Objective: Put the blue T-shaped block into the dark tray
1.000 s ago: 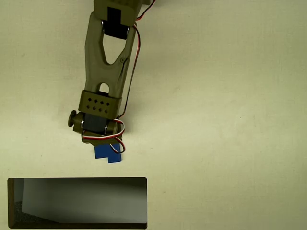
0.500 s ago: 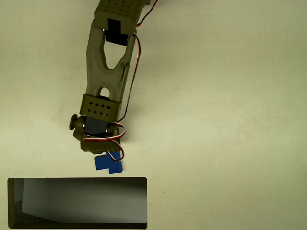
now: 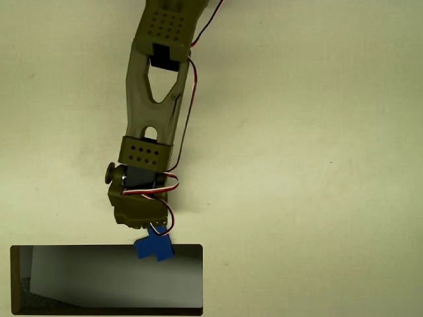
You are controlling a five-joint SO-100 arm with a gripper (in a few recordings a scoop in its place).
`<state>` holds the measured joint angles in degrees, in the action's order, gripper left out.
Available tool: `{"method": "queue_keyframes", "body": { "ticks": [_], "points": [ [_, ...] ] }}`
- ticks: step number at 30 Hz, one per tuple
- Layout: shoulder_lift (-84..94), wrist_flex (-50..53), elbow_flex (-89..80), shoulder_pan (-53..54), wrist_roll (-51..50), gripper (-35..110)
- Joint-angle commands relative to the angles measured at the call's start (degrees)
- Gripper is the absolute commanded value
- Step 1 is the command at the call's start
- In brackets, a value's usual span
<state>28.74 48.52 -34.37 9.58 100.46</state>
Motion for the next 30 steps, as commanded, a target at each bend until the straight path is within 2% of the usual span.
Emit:
{"method": "queue_keyframes", "body": {
  "ticks": [1,12,17,22,27,30],
  "points": [
    [0.62,-0.97,1.14,-0.79,-0.35,0],
    [-2.20,-5.71,2.99,-3.34,-1.58,0],
    [-5.89,-13.97,5.27,-4.75,-2.99,0],
    [-14.15,-30.32,9.23,-5.98,-1.85,0],
    [-23.20,-55.28,9.93,-6.94,-1.49,0],
    [-27.51,-65.48,11.34,-7.82,-2.55,0]
  ]
}}
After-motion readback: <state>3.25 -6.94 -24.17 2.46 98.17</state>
